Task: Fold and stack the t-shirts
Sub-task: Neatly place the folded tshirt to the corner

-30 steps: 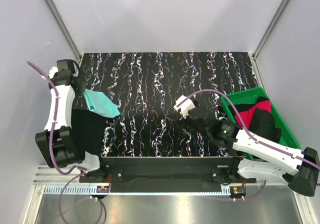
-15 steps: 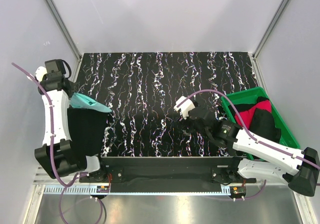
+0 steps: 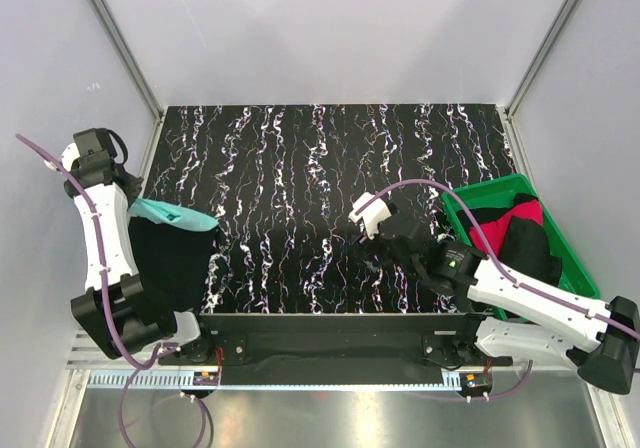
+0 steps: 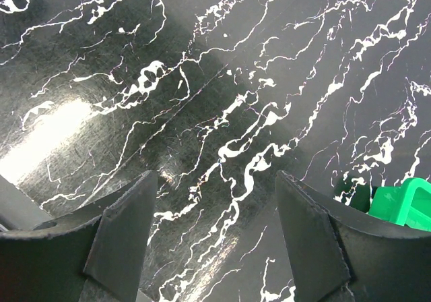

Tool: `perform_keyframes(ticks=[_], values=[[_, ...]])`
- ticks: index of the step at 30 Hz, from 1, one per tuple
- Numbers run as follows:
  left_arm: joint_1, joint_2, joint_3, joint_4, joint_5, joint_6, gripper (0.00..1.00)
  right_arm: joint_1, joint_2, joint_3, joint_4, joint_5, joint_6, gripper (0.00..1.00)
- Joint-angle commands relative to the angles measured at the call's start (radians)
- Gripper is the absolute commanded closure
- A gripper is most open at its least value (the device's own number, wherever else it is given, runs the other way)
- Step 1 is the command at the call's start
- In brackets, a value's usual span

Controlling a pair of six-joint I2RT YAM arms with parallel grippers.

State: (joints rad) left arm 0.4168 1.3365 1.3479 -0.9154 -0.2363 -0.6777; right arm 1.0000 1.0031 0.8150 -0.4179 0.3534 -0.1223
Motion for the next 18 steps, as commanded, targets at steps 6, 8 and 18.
perform_keyframes(ticks=[6,8,18], values=[[0.062,-0.083,-0.081,0.026,0.015,0.053,1.0,-0.004,-0.043,0.012,-0.012,-0.002,0.035,0.23],[0.071,-0.086,-0.096,0.012,0.015,0.05,1.0,-0.004,-0.046,0.01,-0.015,-0.011,0.038,0.22],[0.099,-0.174,-0.161,-0.034,-0.055,0.023,1.0,-0.004,-0.05,0.015,-0.022,-0.022,0.029,0.22]])
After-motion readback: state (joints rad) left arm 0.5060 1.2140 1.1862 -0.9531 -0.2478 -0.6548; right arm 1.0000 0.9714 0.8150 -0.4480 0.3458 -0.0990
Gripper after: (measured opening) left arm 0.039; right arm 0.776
